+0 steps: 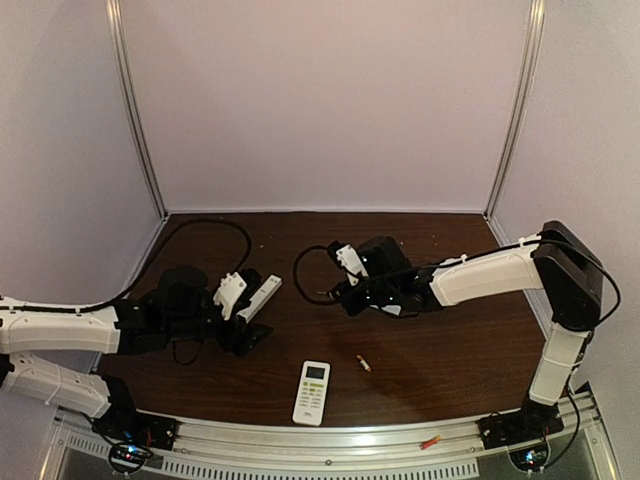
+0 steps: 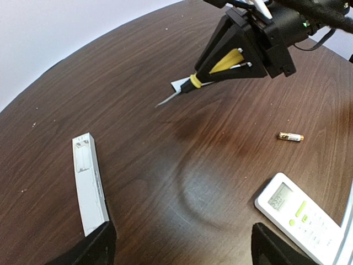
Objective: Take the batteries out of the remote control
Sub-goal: Place the screwdriver at the center of the board.
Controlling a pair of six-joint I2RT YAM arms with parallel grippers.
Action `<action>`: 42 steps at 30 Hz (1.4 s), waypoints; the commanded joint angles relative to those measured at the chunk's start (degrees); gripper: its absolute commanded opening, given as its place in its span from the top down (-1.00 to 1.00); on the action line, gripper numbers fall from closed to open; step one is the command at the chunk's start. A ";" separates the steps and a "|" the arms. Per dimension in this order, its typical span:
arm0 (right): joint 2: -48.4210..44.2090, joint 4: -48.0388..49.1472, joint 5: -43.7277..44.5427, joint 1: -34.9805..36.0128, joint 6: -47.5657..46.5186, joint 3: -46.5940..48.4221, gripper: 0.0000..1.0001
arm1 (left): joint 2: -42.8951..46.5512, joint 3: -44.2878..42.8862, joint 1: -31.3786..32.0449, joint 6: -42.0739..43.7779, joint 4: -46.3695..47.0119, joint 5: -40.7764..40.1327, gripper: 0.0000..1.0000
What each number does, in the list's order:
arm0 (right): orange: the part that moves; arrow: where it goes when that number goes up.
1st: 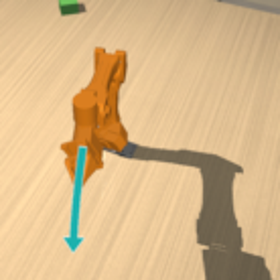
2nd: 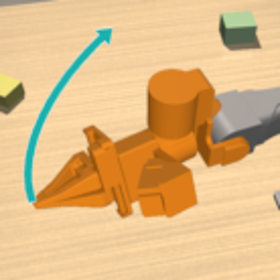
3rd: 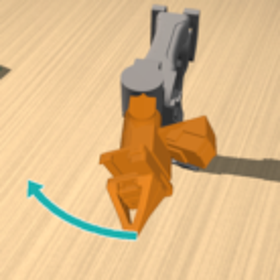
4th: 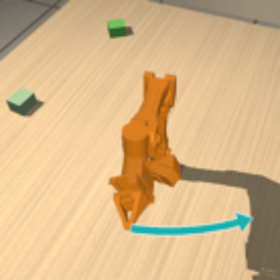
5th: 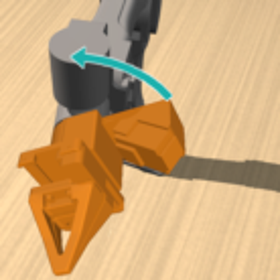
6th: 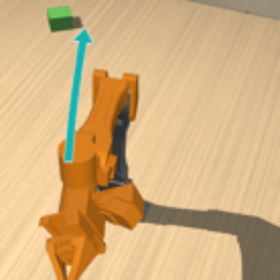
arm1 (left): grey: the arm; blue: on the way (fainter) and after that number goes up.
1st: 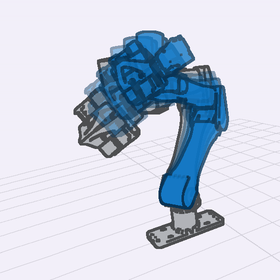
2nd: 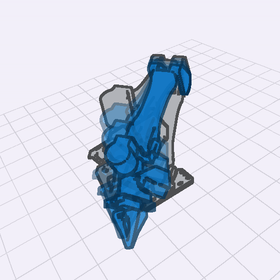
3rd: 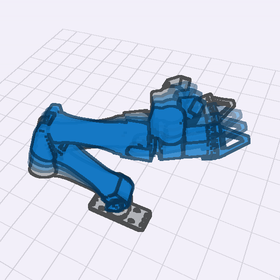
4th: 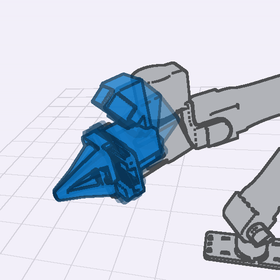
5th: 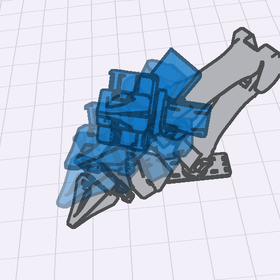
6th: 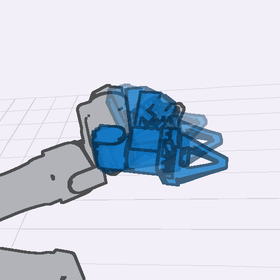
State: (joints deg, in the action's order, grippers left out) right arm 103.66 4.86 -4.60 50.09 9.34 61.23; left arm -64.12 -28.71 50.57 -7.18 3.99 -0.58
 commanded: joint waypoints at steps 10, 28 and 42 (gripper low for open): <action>5.78 16.22 0.77 0.36 -0.14 -5.95 0.91 | 5.68 0.02 1.20 -5.38 -9.19 -2.72 -0.70; 7.17 17.27 -2.53 0.41 -0.82 -8.98 0.40 | 8.66 2.30 1.20 -9.32 -9.34 -3.43 -0.65; 4.08 10.11 -0.58 0.36 -0.48 -6.54 0.11 | 8.72 3.19 1.29 -7.49 -8.29 -2.85 -0.65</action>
State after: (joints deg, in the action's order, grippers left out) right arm 109.84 19.44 -6.44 50.13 8.78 53.10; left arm -55.68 -26.46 51.51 -15.79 -6.13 -3.44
